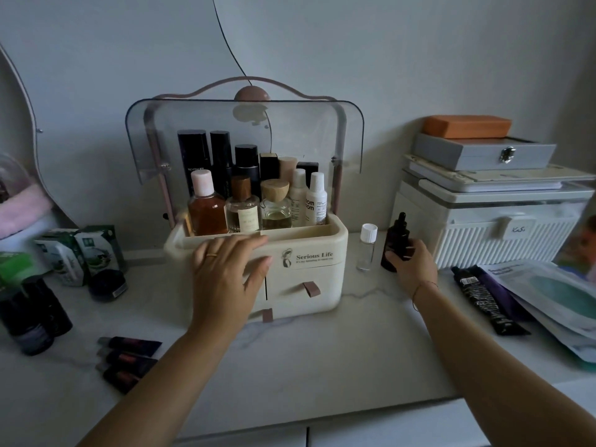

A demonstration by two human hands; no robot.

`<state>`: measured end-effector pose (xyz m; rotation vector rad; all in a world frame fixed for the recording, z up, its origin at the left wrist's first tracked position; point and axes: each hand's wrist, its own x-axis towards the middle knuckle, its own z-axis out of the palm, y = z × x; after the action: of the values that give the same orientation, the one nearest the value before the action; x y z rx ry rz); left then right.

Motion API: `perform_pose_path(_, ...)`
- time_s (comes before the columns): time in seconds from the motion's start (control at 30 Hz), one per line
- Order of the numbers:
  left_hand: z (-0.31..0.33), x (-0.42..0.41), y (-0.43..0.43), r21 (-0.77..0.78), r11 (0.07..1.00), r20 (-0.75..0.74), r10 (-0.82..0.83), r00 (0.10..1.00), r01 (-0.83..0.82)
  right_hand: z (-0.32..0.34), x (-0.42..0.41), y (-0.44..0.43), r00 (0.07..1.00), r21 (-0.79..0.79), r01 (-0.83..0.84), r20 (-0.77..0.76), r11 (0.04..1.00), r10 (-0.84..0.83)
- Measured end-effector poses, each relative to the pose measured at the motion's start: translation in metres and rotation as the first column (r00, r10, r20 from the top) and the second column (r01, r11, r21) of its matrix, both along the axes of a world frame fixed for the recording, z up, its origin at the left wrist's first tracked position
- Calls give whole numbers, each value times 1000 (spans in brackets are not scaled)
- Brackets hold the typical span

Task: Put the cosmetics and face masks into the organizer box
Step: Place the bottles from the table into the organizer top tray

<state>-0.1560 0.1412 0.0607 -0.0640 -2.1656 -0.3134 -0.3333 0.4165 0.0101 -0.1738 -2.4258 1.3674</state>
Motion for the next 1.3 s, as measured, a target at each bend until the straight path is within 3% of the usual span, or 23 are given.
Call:
perform_pose_path(0.1, -1, -1, 1, 16, 1000, -10, 5, 1000, -5, 9, 17, -4, 997, -85, 16, -76, 996, -22)
perform_pose_path(0.17, -2, -1, 1, 18, 1000, -20, 9, 1000, -8, 27, 40, -9, 973, -208, -38, -229, 977, -11)
perform_pose_path(0.27, -3, -2, 2, 28, 1000, -19, 15, 1000, -15, 68, 81, -25, 868, -225, -291, -471, 930, 158)
perform_pose_path(0.33, -4, -2, 2, 36, 999, -12, 14, 1000, -14, 87, 106, -41, 794, -136, -462, -504, 876, 341)
perform_pose_path(0.5, -3, 0, 2, 32, 999, -17, 9, 1000, -9, 105, 120, -77, 700, -11, -634, -433, 773, 568)
perform_pose_path(0.77, 0, 5, 0, 26, 1000, 26, 1, 1000, -2, 107, 82, -87, 773, 108, -588, -216, 801, 597)
perform_pose_path(0.87, -1, 5, 0, 33, 999, 33, 9, 999, -11, 105, 78, -84, 782, 67, -609, -117, 791, 612)
perform_pose_path(1.1, -2, 4, 0, 27, 999, 30, 19, 999, -20, 118, 71, -73, 677, 10, -736, 17, 677, 736)
perform_pose_path(1.2, -2, 4, 0, 26, 999, 22, 20, 1000, -21, 112, 69, -68, 686, 6, -728, 5, 686, 728)
perform_pose_path(1.3, -2, 4, 1, 22, 999, 8, 23, 1000, -23, 103, 63, -55, 701, -104, -713, -102, 693, 706)
